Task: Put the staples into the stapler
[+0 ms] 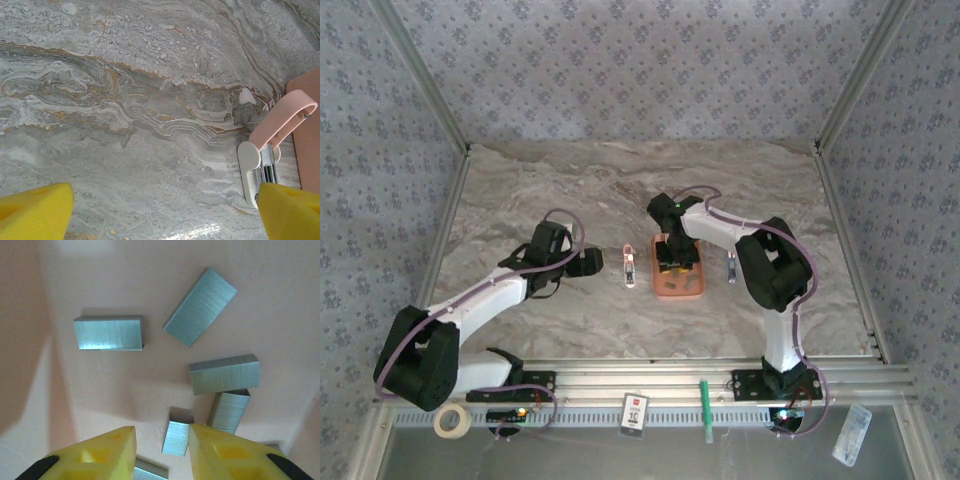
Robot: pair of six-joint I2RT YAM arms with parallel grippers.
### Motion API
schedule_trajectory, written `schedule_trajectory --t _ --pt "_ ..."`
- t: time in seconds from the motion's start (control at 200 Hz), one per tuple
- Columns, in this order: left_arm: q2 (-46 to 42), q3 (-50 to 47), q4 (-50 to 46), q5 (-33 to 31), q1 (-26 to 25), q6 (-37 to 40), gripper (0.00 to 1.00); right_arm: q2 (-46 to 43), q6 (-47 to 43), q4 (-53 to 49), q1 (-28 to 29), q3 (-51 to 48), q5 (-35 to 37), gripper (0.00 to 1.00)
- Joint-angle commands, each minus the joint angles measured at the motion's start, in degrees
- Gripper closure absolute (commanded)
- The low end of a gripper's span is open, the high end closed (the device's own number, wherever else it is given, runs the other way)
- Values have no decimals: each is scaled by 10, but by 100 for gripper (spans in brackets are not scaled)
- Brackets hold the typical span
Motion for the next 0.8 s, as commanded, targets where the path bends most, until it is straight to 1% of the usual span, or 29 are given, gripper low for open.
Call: schedule_trajectory --t 0.0,0.175,0.675,0.795 --pt "-2 -3 17 12 3 -5 6 -18 -2 -38 0 21 18 64" --pt "-2 -6 22 13 4 -7 6 -11 -11 -52 -5 33 27 62" --pt "-1 -14 32 15 3 -8 6 20 -17 -26 -8 32 -16 60" --pt "-1 -15 34 17 3 -10 6 23 -17 -36 -9 33 -5 60"
